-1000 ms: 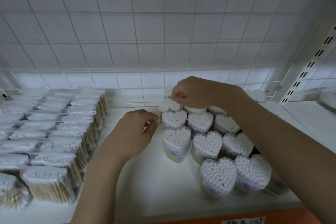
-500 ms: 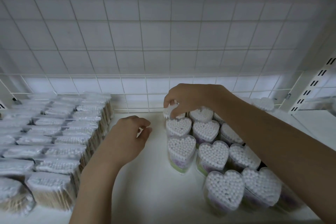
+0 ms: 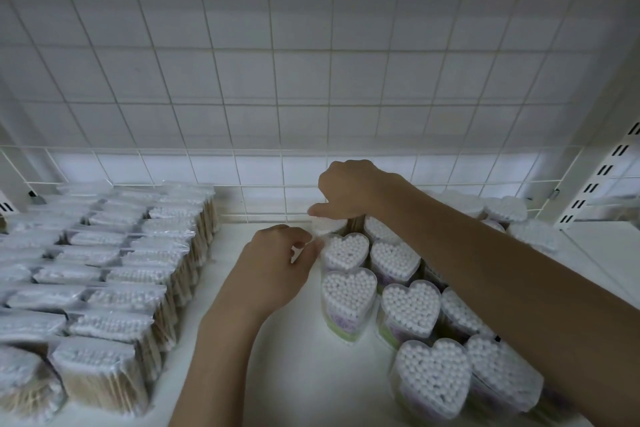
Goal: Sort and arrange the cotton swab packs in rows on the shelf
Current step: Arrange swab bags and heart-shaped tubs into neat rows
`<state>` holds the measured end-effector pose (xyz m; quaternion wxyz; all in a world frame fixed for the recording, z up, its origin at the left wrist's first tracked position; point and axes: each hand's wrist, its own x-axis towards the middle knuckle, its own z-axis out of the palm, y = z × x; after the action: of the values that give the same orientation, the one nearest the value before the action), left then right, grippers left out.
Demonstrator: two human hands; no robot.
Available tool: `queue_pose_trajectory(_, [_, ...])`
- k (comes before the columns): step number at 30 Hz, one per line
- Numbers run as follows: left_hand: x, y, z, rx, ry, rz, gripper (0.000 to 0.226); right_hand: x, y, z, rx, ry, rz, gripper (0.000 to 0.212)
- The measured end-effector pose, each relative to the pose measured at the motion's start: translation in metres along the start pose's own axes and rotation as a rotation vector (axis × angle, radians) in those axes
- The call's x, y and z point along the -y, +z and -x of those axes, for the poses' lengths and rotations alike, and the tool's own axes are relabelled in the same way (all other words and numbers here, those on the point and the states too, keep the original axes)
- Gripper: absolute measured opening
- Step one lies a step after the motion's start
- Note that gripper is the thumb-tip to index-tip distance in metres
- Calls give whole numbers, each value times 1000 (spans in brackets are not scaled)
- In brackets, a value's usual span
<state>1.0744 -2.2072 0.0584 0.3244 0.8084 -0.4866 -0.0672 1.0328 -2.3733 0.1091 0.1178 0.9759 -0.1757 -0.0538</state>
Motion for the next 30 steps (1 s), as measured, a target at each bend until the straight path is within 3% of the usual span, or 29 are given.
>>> queue_pose_trajectory(6, [6, 5, -2, 24, -59, -28, 31, -9, -4, 1, -39, 33, -80, 48])
queue_pose_trajectory(8, [11, 3, -1, 19, -76, -49, 29, -15, -6, 4, 17, -27, -200, 30])
queue_pose_trajectory(12, [15, 1, -2, -11, -101, -61, 27, -19, -5, 9, 140, -105, -300, 29])
queue_pose_trajectory(19, [0, -11, -31, -45, -12, -111, 34, -34, -8, 17, -16, -20, -300, 33])
queue_pose_trajectory(24, [-24, -14, -69, 198, -53, -248, 61, -48, -3, 23, 12, 52, -284, 29])
queue_pose_trajectory(30, [-35, 0, -89, 364, -107, -418, 58, -51, 6, 22, -11, 18, -252, 32])
